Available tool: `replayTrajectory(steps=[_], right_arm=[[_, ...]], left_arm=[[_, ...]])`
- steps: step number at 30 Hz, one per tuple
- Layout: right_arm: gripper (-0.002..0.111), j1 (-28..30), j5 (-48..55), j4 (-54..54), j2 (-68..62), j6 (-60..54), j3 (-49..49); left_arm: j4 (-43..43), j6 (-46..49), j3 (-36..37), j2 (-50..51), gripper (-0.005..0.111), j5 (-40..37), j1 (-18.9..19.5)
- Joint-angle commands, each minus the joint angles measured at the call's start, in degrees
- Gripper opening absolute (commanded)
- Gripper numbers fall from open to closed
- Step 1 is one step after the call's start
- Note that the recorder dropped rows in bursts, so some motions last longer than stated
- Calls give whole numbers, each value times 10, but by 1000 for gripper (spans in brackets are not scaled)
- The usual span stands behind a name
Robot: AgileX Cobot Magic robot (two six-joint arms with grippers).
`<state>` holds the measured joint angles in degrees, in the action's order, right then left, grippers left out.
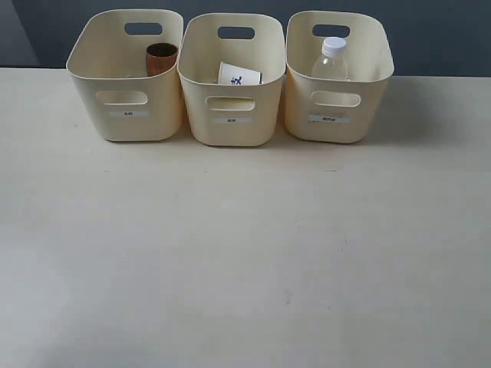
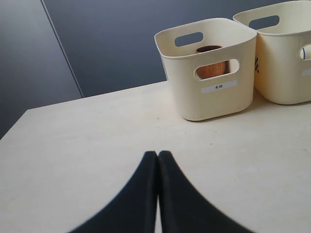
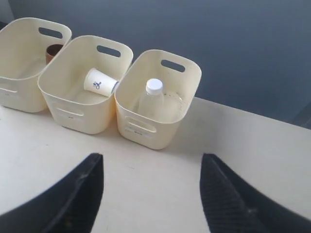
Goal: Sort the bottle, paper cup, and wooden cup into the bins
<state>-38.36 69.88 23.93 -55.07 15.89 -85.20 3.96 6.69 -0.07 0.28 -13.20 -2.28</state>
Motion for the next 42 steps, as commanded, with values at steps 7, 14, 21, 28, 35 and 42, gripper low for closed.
replayTrajectory(steps=[7,14,21,28,35,42], right_arm=[[57,3,-2,25,224,60,204],[57,3,-84,15,369,85,345],[57,3,-204,-4,480,187,471],[57,3,-284,-14,551,205,534],[57,3,-313,-40,551,243,576],[57,3,-441,-52,551,256,654]], left_arm=[[0,-1,1,-3,0,3,-2],[0,-1,1,-3,0,3,-2],[0,-1,1,-3,0,3,-2],[0,-1,1,-3,0,3,-2],[0,-1,1,-3,0,3,-2],[0,-1,1,-3,0,3,-2]])
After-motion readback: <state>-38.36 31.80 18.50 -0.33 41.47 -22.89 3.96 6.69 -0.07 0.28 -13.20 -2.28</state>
